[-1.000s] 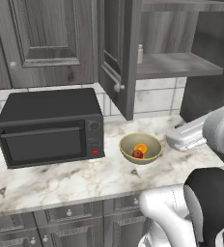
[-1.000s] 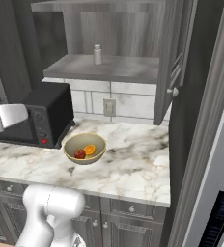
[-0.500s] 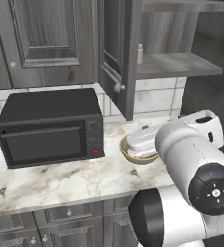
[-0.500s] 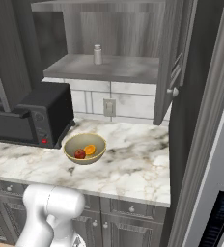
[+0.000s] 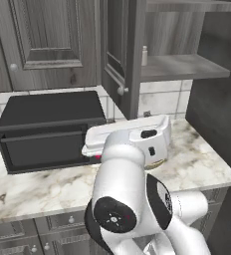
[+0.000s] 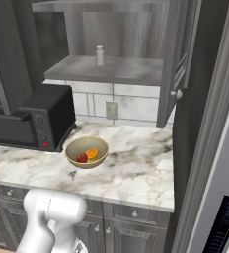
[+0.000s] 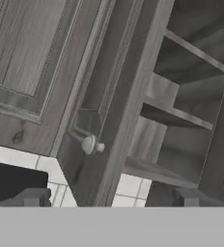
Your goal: Open the cabinet. Pick the orange and apple from the cabinet and place them into the bowl. Then close the cabinet.
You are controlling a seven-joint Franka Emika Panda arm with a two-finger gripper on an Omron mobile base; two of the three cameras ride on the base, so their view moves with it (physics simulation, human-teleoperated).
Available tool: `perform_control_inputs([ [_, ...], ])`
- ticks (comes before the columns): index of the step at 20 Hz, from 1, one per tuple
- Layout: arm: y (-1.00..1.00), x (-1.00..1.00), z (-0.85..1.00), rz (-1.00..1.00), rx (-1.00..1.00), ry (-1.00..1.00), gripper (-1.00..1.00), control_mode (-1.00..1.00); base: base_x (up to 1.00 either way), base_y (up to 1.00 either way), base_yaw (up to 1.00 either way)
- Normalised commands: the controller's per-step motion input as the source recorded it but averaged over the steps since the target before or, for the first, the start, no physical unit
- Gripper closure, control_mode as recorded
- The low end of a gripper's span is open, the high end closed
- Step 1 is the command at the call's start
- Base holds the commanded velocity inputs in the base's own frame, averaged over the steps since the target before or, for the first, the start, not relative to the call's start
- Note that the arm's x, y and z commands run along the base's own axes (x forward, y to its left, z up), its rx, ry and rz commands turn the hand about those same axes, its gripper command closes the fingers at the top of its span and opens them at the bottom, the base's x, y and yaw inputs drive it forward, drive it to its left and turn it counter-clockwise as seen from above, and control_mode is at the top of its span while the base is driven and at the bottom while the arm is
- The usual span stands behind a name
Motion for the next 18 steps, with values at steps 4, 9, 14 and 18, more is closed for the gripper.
perform_control_inputs([
  [4, 0.50, 0.56, 0.00, -0.17, -0.08, -0.25, -1.00, -1.00, 0.00, 0.00, 0.00],
  [9, 0.11, 0.89, 0.00, -0.09, -0.02, 0.01, -1.00, -1.00, 0.00, 0.00, 0.00],
  [14, -0.11, 0.77, 0.00, -0.08, 0.01, 0.01, -1.00, -1.00, 0.00, 0.00, 0.00],
  [18, -0.37, 0.57, 0.00, -0.09, 0.05, 0.00, -1.00, -1.00, 0.00, 0.00, 0.00],
])
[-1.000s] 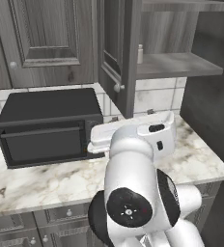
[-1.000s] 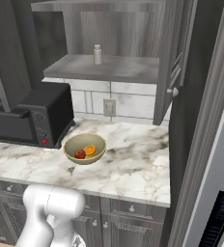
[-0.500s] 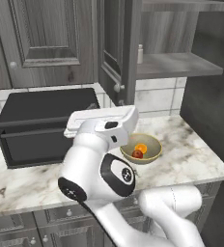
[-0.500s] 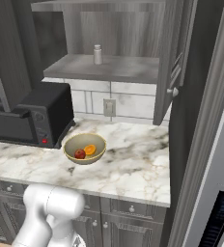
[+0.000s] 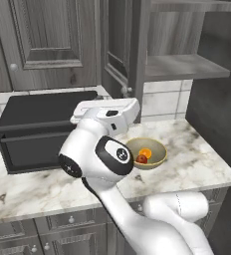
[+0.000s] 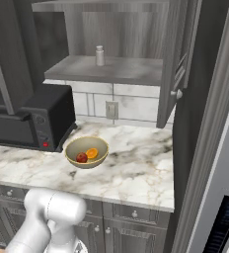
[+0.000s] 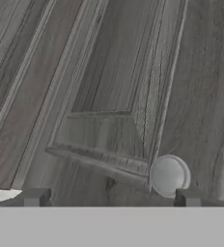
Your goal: Open the cabinet. Pick the orange and apple from the cabinet and place them into the bowl. Then close the cabinet.
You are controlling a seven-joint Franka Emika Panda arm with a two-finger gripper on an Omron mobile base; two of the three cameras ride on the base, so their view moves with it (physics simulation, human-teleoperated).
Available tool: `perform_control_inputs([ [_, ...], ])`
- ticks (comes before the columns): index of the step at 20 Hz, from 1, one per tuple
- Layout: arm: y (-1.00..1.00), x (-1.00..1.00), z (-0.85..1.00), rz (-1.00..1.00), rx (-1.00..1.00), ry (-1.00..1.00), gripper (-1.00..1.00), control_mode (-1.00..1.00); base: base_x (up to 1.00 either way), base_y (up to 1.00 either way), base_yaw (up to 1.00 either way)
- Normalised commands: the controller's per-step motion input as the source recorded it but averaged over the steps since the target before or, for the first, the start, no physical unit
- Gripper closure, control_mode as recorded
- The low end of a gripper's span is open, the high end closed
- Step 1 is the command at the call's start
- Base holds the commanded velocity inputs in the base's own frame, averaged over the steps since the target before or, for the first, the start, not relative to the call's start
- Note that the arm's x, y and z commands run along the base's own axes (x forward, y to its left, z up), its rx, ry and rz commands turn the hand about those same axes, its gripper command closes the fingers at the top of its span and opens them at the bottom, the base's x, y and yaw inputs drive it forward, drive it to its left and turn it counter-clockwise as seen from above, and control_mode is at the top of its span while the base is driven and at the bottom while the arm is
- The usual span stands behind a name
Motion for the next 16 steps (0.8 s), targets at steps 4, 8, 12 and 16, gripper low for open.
perform_control_inputs([
  [4, -0.75, 0.19, 0.00, -0.06, 0.10, -0.04, -1.00, -1.00, 0.00, 0.00, 0.00],
  [8, -0.93, 0.22, -0.02, -0.02, 0.12, -0.10, -1.00, -1.00, 0.00, 0.00, 0.00],
  [12, -0.96, 0.56, -0.09, 0.00, 0.11, -0.10, -1.00, -1.00, 0.00, 0.00, 0.00],
  [16, -0.96, 0.70, 0.00, 0.00, 0.14, -0.08, -1.00, -1.00, 0.00, 0.00, 0.00],
])
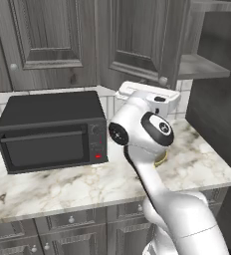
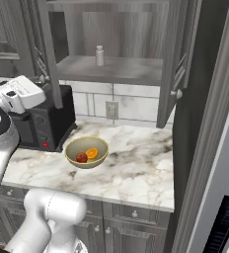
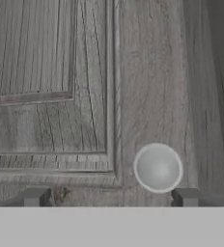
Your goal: Open the cabinet. Pick the orange and apple from the cabinet and place them into the bowl. Then close the cabinet.
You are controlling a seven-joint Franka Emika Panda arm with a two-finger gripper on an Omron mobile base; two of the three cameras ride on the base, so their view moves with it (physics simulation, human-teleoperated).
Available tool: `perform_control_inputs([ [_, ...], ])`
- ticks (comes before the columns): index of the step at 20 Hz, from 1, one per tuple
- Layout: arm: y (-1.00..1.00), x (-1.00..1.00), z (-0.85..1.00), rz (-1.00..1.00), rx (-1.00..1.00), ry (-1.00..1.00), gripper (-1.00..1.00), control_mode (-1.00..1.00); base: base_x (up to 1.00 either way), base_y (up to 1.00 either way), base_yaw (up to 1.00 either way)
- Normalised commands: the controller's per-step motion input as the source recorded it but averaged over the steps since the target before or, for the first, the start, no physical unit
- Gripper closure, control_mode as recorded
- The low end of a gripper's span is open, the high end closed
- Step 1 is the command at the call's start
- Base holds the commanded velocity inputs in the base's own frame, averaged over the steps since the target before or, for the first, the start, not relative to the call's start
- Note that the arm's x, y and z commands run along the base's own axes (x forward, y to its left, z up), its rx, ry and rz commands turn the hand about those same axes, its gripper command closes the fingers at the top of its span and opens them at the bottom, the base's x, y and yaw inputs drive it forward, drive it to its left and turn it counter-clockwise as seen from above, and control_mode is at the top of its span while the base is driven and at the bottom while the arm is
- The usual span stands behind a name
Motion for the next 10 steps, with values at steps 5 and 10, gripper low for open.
perform_control_inputs([
  [5, -0.61, 0.97, -0.17, 0.03, 0.06, -0.02, -1.00, -1.00, 0.00, 0.00, 0.00],
  [10, -0.32, 1.00, -0.28, 0.06, 0.00, 0.01, -1.00, -1.00, 0.00, 0.00, 0.00],
])
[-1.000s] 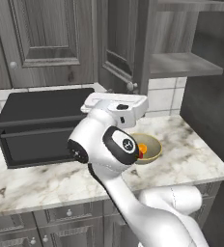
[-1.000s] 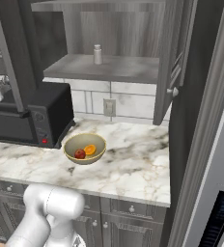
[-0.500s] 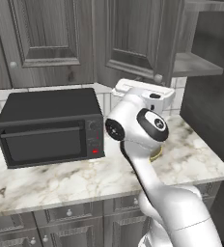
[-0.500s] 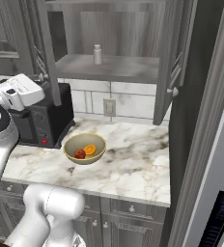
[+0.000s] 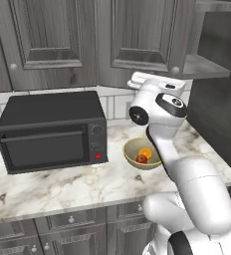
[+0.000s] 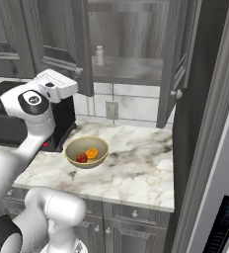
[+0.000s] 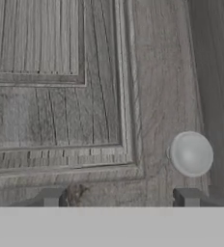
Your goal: Open the cabinet. Pick the orange and apple from the cabinet and place them into the bowl. Then close the cabinet.
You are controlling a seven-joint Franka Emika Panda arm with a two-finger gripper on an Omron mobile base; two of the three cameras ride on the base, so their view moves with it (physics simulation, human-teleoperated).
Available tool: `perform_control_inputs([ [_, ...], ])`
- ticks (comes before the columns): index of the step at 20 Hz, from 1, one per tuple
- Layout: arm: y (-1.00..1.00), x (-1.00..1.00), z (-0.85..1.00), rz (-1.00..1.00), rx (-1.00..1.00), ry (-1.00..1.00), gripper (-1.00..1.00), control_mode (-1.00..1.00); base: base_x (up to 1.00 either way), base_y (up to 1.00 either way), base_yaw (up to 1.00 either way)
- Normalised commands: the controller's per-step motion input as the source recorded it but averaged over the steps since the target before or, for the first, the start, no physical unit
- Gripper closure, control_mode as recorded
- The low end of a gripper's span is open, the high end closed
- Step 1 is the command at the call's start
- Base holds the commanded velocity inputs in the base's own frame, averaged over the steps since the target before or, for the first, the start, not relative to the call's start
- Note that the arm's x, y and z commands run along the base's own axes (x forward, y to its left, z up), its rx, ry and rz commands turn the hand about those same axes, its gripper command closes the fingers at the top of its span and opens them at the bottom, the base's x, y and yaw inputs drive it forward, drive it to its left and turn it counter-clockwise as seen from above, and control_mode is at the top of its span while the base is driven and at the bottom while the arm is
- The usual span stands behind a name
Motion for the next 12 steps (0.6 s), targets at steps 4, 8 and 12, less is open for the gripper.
perform_control_inputs([
  [4, -0.23, 0.99, -0.24, 0.06, 0.00, 0.02, -1.00, -1.00, 0.00, 0.00, 0.00],
  [8, -0.08, 0.79, -0.06, 0.01, 0.01, 0.06, -1.00, -1.00, 0.00, 0.00, 0.00],
  [12, -0.08, 0.66, 0.00, 0.00, 0.02, 0.12, -1.00, -1.00, 0.00, 0.00, 0.00],
])
